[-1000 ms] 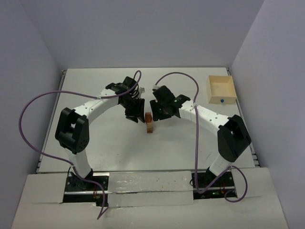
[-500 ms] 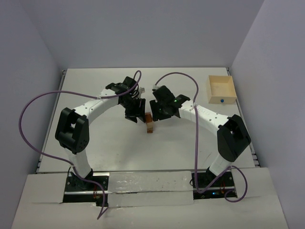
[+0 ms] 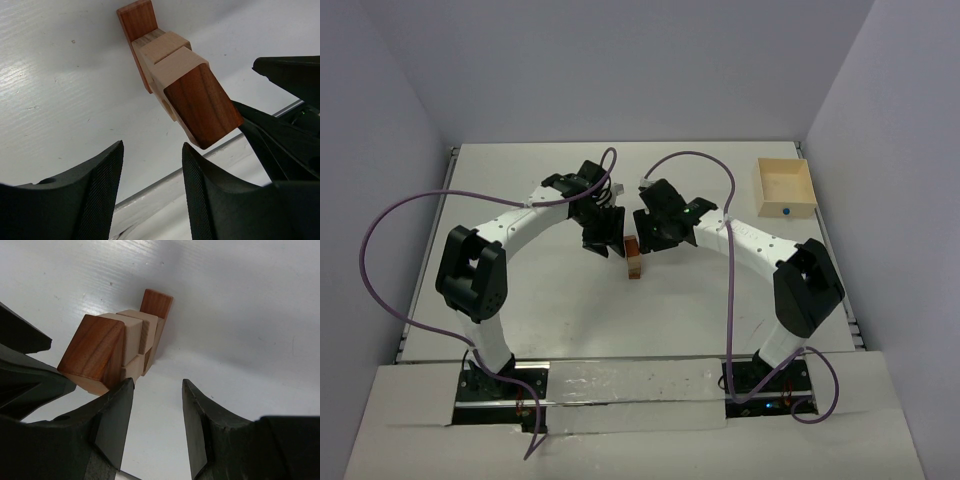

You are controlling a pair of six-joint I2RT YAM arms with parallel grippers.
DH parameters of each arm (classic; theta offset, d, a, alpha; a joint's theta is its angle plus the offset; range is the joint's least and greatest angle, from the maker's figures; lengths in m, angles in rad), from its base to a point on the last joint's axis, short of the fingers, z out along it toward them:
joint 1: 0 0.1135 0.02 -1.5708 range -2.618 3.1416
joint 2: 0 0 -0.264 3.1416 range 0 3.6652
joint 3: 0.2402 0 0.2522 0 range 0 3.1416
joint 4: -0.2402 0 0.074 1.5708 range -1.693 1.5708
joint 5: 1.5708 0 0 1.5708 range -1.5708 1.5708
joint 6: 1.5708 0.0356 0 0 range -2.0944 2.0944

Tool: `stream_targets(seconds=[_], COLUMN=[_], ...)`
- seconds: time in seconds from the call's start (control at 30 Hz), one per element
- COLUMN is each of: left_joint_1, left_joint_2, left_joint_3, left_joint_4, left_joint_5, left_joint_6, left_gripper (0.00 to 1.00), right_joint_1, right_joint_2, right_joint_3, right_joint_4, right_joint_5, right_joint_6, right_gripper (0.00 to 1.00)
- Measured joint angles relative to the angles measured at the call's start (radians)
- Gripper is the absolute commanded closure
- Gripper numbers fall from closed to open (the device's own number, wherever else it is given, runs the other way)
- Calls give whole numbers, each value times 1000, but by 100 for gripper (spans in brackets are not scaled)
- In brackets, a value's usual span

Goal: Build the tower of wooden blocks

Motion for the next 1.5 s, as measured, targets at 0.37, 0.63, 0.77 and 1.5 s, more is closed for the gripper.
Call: stream_targets(seconds=[0.37, 0.63, 0.77, 1.5], left_joint_1=[51, 133, 127, 62], left_joint_2=[-53, -12, 57, 114], left_joint_3=[-41, -46, -28, 77], left_joint_4=[-2, 0, -2, -1], left_joint_5=[-1, 0, 23, 23], left_joint_6=[6, -2, -4, -4], left_gripper=[68, 66, 62, 55], right_joint_1=[-19, -97, -113, -108], right_joint_2=[-3, 5, 40, 55], right_joint_3=[0, 9, 42, 48], right_joint_4=[0, -2, 0, 0], right_joint_5=[1, -1, -8, -42], right_joint_6=[0, 4, 4, 3], right_gripper=[48, 48, 48, 48])
